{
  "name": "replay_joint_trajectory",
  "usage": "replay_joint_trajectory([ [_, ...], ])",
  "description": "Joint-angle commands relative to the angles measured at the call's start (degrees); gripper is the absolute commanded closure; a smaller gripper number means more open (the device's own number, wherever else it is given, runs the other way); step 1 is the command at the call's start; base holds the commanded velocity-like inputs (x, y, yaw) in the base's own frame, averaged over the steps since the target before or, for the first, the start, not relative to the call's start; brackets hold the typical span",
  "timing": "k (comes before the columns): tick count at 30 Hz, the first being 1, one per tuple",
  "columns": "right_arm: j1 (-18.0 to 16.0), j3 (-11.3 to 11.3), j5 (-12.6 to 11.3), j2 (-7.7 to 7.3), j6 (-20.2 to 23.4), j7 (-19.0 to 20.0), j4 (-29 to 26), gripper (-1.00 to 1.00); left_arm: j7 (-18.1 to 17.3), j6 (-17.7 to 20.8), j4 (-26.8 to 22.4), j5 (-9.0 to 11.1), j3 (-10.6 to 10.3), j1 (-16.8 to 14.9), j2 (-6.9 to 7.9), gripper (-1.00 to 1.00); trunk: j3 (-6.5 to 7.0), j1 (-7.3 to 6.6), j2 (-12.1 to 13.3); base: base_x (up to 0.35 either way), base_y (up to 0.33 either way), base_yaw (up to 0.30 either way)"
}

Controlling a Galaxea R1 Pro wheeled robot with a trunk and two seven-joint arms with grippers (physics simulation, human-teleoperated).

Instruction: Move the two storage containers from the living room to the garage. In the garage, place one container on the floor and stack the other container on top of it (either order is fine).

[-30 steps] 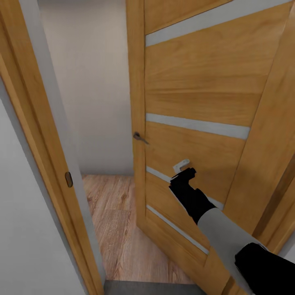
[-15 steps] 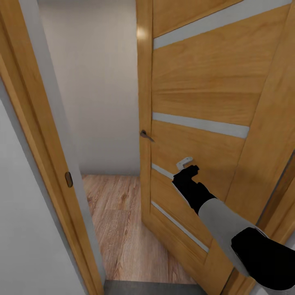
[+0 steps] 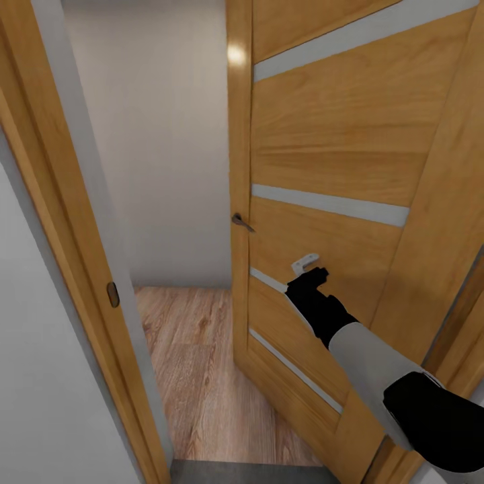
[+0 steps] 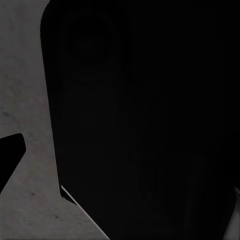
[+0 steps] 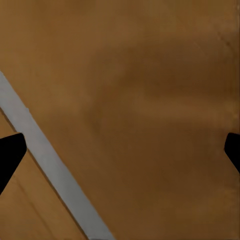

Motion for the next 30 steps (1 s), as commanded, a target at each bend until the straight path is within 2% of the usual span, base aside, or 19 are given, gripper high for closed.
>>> replay_joint_trajectory([
  [1,-0.1,0.3,0.9,-0.01,0.9,-0.3,-1.1,-1.0,0.0,0.0,0.0,0.0,0.0,0.0,0.0,-1.0,-0.05,0.0,0.0,0.0,0.0,0.0],
  [5,-0.1,0.3,1.0,0.66,2.2,-0.2,-4.3,-1.0,-0.1,0.0,-0.1,0.0,-0.1,0.0,0.0,-1.0,-0.05,0.0,0.0,0.0,0.0,0.0],
  [6,-0.1,0.3,1.0,1.21,2.3,-0.3,-4.5,-1.0,-0.1,0.0,-0.1,0.0,-0.1,0.0,0.0,-1.0,-0.05,0.0,0.0,0.0,0.0,0.0],
  [9,-0.1,0.1,1.1,4.14,2.3,-1.9,-4.8,-1.0,-0.1,-0.1,-0.1,0.0,-0.1,0.0,0.0,-1.0,-0.05,0.0,0.0,0.0,0.0,0.0],
  [14,-0.1,0.1,0.8,6.01,2.5,-4.2,-4.9,-1.0,-0.1,-0.1,-0.7,0.0,-0.1,0.0,0.0,-1.0,-0.05,0.0,0.0,0.0,0.0,0.0],
  [18,0.0,0.1,0.7,6.51,2.2,-4.1,-4.8,-1.0,-0.1,-0.1,-0.8,0.0,-0.1,0.0,0.0,-1.0,-0.05,0.0,0.0,0.0,0.0,0.0],
  [30,0.0,0.1,0.6,6.56,2.5,-3.6,-4.8,-1.0,-0.1,-0.1,-0.8,0.0,-0.1,0.0,0.0,-1.0,-0.05,0.0,0.0,0.0,0.0,0.0],
])
